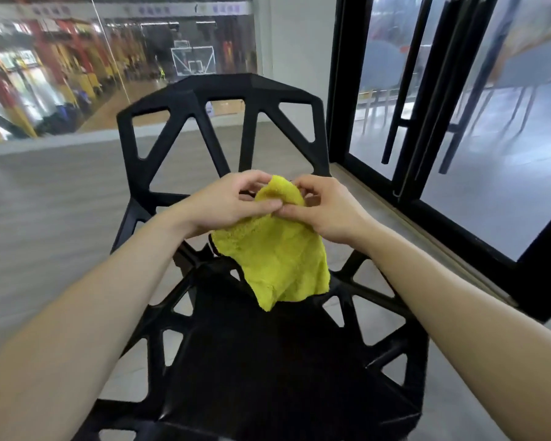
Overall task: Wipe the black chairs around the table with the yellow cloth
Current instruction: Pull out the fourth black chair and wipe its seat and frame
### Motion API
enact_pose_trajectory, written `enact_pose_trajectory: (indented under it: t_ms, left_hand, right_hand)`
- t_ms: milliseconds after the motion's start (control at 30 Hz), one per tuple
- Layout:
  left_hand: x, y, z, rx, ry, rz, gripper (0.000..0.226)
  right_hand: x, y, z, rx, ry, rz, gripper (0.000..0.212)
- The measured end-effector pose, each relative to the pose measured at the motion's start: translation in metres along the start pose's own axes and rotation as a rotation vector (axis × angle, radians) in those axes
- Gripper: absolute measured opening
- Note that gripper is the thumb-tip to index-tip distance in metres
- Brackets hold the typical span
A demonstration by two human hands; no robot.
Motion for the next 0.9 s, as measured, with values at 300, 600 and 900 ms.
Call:
enact_pose_trajectory:
  t_ms: [300,600,900]
  left_hand:
    - [0.034,0.027,0.013,-0.009,0.192,0.08,0.014]
    - [0.064,0.117,0.027,0.037,0.506,0.305,0.04]
    - [0.057,0.171,-0.049,-0.205,0.536,0.405,0.058]
  right_hand:
    - [-0.066,-0.03,0.015,0.07,-0.206,0.046,0.038]
    - [-0.062,-0.084,0.142,0.452,-0.529,-0.012,0.029]
    - [-0.04,-0.094,0.135,0.257,-0.451,0.153,0.047]
Point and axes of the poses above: each hand's wrist, its own y-axis towards the middle knuckle, its own x-axis out of the palm, z = x × y, the point moved 8 cm from there along y, towards the middle knuckle, and after that the axes turned 12 degrees about -x, right-handed, at the moved point
